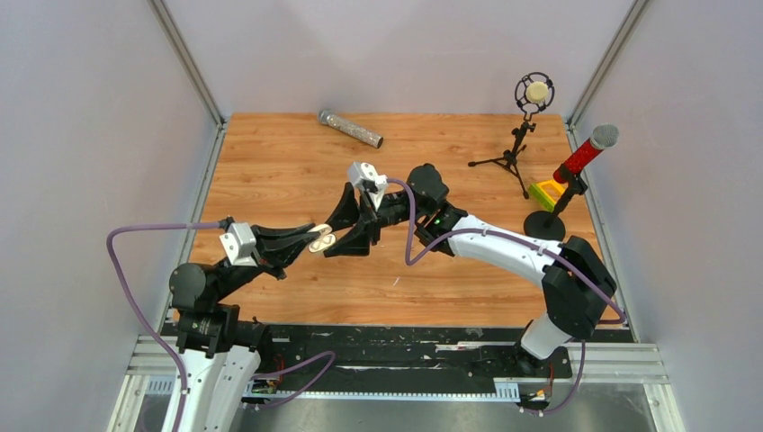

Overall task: Insert the wireless bluetooth earbuds into the charging case
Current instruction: Close the charging case.

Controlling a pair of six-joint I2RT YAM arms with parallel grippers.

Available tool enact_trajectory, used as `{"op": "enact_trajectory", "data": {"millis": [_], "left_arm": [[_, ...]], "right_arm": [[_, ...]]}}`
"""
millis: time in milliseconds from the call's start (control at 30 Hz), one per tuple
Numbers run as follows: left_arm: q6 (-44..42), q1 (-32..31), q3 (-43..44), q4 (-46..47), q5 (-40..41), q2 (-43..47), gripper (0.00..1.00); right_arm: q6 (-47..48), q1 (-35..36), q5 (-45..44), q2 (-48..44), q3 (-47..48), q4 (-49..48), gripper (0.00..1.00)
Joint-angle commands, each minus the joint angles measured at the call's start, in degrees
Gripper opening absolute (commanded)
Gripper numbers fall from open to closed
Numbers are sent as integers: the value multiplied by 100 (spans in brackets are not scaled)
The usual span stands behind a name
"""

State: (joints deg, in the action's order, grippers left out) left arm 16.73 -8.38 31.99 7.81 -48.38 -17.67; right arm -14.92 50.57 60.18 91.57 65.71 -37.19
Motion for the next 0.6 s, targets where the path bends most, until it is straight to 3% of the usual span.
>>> {"op": "enact_trajectory", "data": {"millis": [0, 267, 333, 367, 433, 567], "left_arm": [[-90, 3, 34, 55, -66, 4, 0], [-116, 3, 90, 88, 11, 9, 0], [-159, 1, 119, 38, 54, 25, 14], [-169, 3, 135, 28, 98, 35, 30], [-212, 3, 219, -12, 154, 67, 47], [-246, 3, 457, -47, 133, 86, 55]], "right_arm": [[-126, -2, 155, 54, 272, -315, 45], [-55, -2, 126, 125, 319, -116, 11], [32, -7, 79, 105, 326, 28, 3], [88, -11, 41, 106, 328, 129, 0], [212, -12, -53, 94, 316, 325, 0], [327, -67, -258, 60, 227, 458, 0]]}}
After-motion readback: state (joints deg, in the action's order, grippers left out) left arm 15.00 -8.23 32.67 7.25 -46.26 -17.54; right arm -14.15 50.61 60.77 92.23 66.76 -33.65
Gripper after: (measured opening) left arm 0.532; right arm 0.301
